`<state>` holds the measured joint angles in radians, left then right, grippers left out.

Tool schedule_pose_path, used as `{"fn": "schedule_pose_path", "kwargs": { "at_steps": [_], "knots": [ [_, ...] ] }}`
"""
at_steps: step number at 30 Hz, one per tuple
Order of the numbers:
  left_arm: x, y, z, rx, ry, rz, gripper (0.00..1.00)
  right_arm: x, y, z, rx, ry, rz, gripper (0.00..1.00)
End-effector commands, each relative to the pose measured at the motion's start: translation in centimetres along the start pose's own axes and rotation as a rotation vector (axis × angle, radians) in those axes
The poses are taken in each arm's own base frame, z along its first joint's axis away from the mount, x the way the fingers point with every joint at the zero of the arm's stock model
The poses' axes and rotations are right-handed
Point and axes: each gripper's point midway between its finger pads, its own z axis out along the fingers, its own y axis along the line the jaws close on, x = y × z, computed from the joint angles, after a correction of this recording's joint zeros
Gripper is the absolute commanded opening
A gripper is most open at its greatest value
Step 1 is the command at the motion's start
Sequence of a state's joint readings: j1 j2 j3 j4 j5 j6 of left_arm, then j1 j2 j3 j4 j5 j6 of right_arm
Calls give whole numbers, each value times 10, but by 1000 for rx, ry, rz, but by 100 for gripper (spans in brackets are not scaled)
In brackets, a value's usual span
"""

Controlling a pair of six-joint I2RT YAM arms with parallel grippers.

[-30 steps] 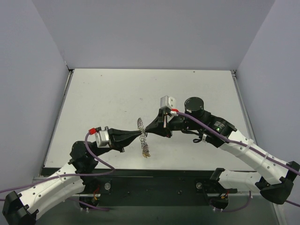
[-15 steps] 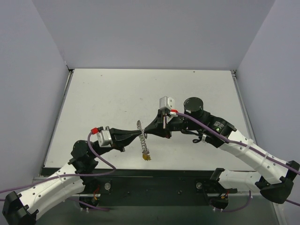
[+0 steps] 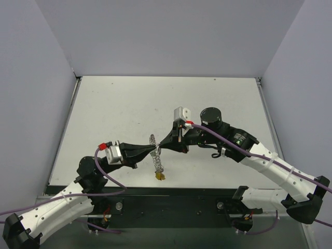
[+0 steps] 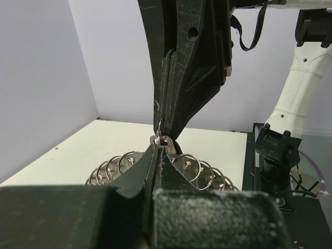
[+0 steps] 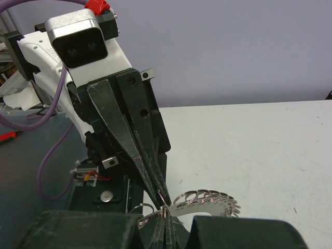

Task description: Put the keys on the keyring

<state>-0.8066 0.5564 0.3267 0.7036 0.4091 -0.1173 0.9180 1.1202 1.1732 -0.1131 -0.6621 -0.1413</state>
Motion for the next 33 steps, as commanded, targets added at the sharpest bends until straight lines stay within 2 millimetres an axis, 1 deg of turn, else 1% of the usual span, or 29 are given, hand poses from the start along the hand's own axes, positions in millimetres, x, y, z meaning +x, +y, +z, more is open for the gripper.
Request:
{"fn": "schedule_pose_path", "kwargs": {
  "at_steps": [1,7,17,24,27,33],
  "knots": [
    [-34,-9,4,47,-100,51,0,-25,-1,-3,1,-59,-52,0],
    [-35,-15,5,82,-104,56,0,-22,-1,-2,0,-53,-49,0],
    [-45,-25,2,130,-147,80,0,-19,-3,-4,-6,-46,-37,0],
    [-47,-29,0,147,-156,87,0,-18,-3,-7,-21,-42,-26,0],
    [-52,-30,0,149,-174,96,0,-18,-2,-7,-28,-39,-22,0],
    [-56,-32,0,161,-186,98,0,-15,2,-9,-66,-38,1,0]
  ]
}}
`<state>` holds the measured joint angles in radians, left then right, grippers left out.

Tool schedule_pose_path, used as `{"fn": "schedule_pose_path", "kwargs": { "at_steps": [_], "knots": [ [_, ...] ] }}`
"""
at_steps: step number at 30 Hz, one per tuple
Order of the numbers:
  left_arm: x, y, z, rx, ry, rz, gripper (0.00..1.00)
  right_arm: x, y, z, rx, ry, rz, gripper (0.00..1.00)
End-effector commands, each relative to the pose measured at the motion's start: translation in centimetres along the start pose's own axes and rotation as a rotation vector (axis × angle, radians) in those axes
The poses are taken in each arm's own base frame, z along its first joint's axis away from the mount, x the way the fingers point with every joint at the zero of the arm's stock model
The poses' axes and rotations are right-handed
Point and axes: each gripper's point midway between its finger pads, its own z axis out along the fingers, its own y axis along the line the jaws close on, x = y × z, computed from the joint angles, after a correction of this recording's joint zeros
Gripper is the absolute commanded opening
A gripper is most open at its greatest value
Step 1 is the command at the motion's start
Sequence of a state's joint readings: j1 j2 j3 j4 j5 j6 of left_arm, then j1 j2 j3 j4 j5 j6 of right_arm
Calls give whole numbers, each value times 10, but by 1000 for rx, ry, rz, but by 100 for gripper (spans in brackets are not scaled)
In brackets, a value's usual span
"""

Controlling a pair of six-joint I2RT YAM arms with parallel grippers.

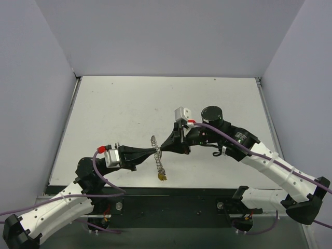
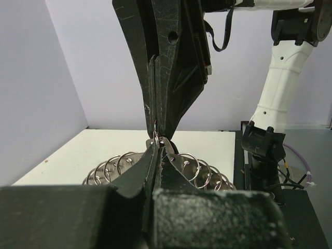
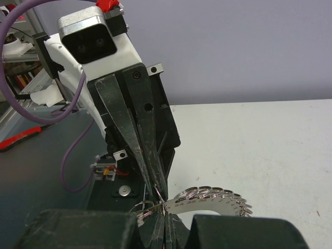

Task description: Put the keys on the keyring

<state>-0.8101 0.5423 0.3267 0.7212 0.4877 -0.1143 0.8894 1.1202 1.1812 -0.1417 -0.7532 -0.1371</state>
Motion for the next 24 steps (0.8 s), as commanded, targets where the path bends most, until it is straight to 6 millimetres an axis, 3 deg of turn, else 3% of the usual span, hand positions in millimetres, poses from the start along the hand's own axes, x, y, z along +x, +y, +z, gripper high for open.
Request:
{"fn": "schedule_pose_path", "kwargs": {
  "at_steps": [1,16,24],
  "knots": [
    [-51,-16,3,78,-168,90,0,-16,-5,-5,-4,-43,-20,0],
    [-57,-18,5,91,-183,87,0,-11,-4,-2,-27,-19,9,0],
    [-45,-8,7,50,-133,79,0,-28,7,-15,-38,-65,-33,0]
  ]
}}
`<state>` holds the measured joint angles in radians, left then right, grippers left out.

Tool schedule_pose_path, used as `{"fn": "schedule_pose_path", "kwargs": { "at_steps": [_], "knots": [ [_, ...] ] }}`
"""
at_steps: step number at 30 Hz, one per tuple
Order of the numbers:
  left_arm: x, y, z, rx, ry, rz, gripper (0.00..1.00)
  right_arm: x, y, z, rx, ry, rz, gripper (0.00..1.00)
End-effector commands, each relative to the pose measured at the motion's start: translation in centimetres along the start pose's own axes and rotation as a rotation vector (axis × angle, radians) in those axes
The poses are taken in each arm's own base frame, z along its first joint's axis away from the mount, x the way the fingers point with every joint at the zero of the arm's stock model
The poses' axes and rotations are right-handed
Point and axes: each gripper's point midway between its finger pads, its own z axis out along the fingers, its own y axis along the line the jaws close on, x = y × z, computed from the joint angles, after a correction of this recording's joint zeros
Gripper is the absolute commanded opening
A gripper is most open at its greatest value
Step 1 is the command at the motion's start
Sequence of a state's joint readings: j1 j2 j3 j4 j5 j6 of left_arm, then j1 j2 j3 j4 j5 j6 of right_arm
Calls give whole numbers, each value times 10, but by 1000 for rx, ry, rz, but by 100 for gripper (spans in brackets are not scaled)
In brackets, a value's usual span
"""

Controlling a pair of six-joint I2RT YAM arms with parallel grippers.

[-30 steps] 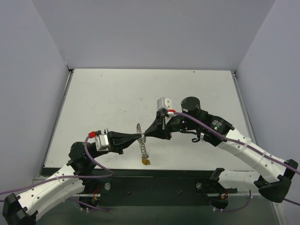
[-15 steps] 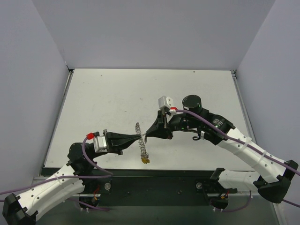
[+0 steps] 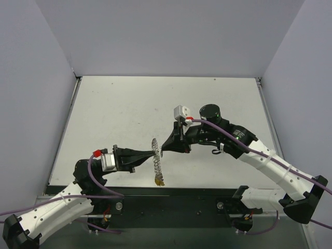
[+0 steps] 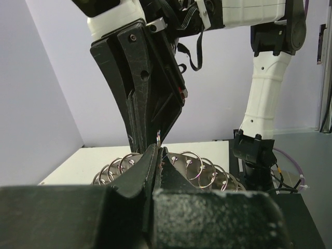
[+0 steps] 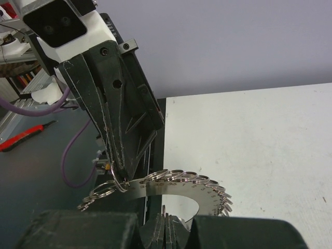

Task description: Put the keys on the keyring

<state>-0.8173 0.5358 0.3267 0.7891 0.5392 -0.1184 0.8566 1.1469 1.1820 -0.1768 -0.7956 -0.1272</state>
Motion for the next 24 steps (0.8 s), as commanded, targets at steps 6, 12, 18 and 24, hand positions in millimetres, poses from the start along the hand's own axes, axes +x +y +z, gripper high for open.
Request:
{"fn": "schedule_pose_path", "kwargs": {
  "at_steps": [6,12,18,24],
  "knots": [
    [-22,8,8,-24,-48,48,0,-50,23,-22,-51,-130,-111,0],
    [-16,13,8,-49,-33,44,0,-52,27,-21,-66,-129,-113,0],
    [-16,14,8,-55,-33,47,0,-49,25,-16,-71,-114,-107,0],
    [-17,13,10,-47,-34,47,0,-44,22,-13,-72,-93,-96,0]
  ]
}}
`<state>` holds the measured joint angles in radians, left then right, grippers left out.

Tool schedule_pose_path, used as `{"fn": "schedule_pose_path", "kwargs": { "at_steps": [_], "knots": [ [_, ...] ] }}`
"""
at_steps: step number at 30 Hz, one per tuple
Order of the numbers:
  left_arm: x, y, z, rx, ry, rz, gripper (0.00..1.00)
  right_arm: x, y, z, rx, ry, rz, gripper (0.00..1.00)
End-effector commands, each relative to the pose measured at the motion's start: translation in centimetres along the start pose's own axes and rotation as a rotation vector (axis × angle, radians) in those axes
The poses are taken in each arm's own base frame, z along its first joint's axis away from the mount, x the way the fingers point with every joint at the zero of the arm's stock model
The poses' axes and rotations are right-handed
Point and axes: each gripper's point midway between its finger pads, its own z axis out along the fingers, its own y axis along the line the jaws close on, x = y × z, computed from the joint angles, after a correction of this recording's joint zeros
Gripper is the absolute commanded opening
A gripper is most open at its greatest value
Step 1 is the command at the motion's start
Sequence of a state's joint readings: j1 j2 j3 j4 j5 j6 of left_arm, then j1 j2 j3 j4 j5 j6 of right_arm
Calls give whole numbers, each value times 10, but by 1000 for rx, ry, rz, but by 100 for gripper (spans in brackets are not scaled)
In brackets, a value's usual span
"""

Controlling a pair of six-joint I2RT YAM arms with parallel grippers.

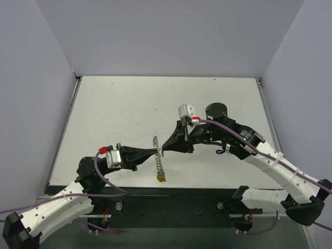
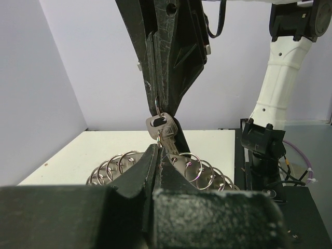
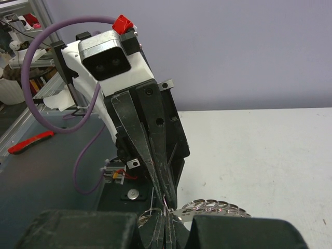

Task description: Put the keys on the keyring

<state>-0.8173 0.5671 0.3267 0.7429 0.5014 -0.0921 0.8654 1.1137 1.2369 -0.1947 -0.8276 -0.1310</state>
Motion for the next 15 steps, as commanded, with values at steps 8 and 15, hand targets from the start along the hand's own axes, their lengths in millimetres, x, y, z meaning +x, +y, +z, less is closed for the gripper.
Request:
{"fn": "schedule_pose_path", "kwargs": {
  "at_steps": [8,15],
  "knots": [
    [-41,1,8,6,-106,57,0,-11,2,5,-32,-17,-30,0],
    [-43,0,7,7,-114,60,0,-9,1,6,-33,-11,-26,0]
  ]
}}
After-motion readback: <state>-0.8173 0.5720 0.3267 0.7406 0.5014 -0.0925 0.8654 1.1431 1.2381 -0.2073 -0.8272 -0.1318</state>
